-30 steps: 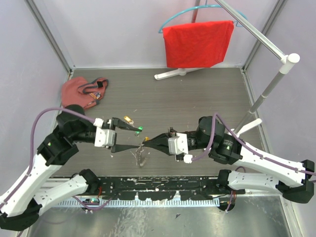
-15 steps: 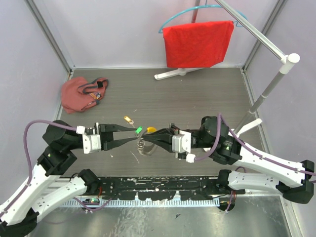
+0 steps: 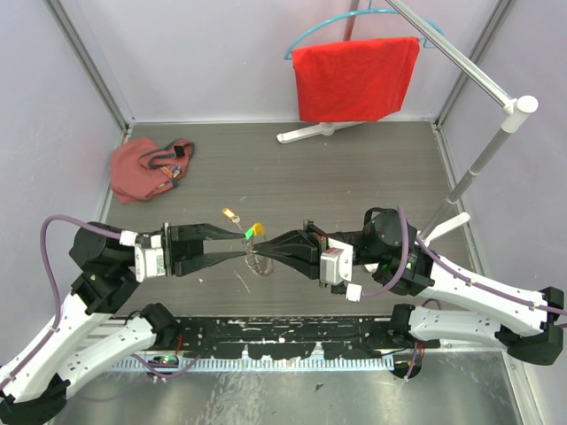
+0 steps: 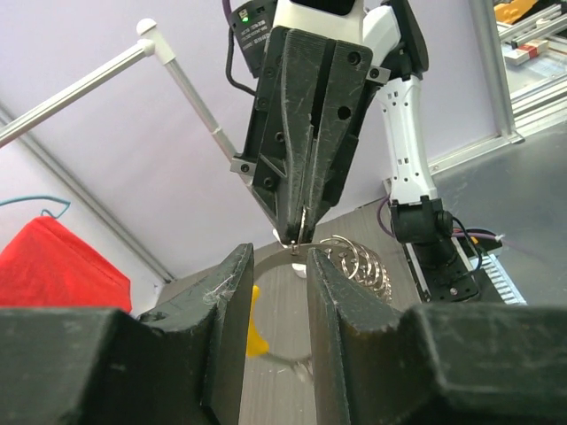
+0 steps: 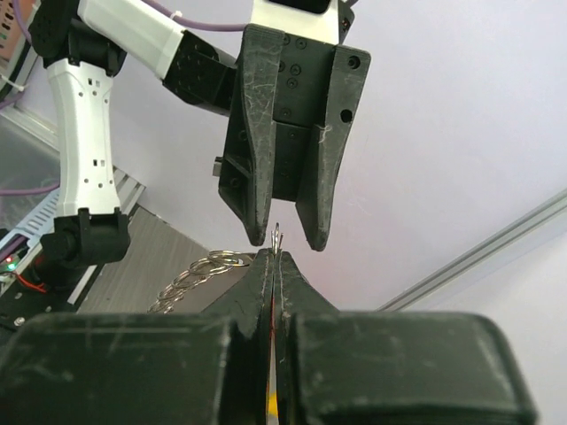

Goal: Put the keys on the keyring

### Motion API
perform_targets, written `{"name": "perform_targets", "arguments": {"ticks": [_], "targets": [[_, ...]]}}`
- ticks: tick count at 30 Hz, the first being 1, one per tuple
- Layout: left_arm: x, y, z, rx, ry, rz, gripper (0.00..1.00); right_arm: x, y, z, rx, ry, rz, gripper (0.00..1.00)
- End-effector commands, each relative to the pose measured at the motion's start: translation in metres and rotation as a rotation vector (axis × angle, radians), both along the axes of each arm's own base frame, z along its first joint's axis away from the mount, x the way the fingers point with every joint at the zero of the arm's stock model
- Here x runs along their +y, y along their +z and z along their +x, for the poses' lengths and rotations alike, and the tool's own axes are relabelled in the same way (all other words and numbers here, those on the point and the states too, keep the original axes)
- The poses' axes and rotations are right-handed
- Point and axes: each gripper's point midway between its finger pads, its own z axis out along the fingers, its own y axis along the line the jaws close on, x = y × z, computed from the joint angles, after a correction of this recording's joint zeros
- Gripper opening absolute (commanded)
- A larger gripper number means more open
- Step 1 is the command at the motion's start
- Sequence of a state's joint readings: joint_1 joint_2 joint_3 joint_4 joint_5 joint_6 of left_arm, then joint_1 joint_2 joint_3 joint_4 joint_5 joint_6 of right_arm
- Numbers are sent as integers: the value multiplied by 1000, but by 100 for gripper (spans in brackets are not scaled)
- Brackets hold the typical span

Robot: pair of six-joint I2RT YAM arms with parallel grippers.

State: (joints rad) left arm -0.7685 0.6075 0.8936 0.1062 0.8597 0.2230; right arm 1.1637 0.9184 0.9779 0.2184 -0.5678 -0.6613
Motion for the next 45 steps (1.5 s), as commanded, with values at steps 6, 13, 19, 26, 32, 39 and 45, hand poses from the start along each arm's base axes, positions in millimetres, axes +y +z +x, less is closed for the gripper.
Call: {"name": "perform_targets", "arguments": {"ticks": [6,13,19,26,32,39,45], "targets": [[0,9,-6,-30,-32,-19,36,-10,37,-6,-65,11,115,1],[-5,11,-7,-35,-68,-16,31,-9,37,-8,-81,19,109,1],[-6,12,-10,-37,-90,-17,26,-8,38,-7,-82,18,114,1],[-6,14,-12,-37,-104,-24,24,-6,38,-6,-78,17,113,1],[-8,12,-11,-34,-108,-19,21,-8,42,-8,-80,24,125,1],[-11,9,-9,-25,-114,-9,4,-7,43,-10,-80,35,132,1],[-10,11,-9,-34,-111,1,0,-4,37,-4,-78,11,91,6]]}}
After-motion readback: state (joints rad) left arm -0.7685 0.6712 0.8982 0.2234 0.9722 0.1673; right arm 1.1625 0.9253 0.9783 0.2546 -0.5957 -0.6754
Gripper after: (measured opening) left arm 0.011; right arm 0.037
